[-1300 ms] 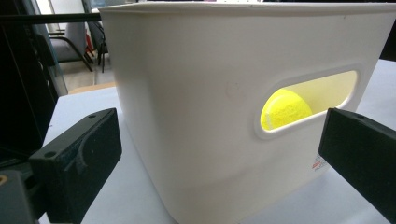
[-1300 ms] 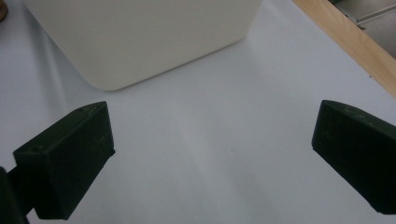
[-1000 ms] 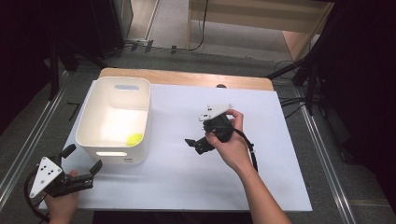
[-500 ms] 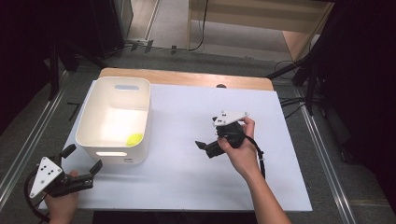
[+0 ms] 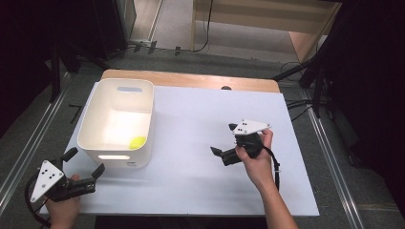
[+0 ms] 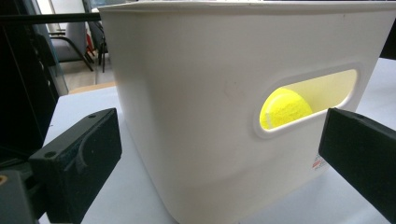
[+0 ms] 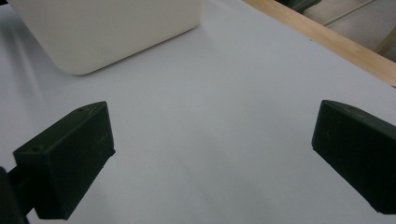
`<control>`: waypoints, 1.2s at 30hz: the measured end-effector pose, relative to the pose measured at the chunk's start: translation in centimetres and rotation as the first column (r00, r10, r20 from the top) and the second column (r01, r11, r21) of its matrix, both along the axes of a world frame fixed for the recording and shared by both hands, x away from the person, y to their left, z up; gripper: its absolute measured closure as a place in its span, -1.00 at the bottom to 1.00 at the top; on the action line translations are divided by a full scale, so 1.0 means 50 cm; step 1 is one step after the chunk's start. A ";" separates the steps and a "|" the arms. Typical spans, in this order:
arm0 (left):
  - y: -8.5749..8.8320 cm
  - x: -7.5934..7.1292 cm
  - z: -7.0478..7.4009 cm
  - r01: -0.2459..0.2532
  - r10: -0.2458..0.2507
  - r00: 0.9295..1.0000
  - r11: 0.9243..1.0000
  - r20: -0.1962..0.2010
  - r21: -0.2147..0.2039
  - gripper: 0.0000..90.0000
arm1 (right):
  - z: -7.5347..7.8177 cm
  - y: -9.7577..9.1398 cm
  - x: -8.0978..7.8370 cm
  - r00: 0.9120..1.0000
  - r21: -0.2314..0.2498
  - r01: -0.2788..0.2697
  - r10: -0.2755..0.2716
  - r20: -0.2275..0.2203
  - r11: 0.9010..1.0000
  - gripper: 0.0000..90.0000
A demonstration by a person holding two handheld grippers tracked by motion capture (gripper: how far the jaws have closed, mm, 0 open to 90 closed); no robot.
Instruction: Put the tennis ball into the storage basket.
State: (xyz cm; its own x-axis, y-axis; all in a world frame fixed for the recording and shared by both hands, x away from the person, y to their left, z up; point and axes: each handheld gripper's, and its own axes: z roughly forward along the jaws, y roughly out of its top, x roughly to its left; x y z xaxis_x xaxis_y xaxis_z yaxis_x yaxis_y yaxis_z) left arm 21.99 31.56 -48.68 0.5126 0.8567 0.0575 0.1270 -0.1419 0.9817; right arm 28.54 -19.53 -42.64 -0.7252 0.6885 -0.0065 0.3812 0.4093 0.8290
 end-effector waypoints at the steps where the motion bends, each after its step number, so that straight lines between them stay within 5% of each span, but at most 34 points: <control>1: 0.000 0.000 0.000 0.000 0.000 1.000 1.000 0.001 -0.001 -1.00 | -0.002 -0.004 -0.003 1.000 0.005 0.006 -0.006 0.004 1.000 -1.00; 36: -0.001 0.000 -0.001 0.000 0.000 1.000 1.000 0.001 0.002 -1.00 | -0.078 -0.152 -0.087 0.989 0.141 0.135 -0.142 0.047 0.981 -1.00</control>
State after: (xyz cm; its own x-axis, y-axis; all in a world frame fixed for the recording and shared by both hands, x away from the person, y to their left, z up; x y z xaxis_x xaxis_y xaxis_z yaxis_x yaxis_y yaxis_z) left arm 21.98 31.51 -48.71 0.5125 0.8566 0.0599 0.1259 -0.1440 0.9815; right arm 24.18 -27.12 -46.54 -0.6240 0.7794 0.0565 0.3772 0.2370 0.8953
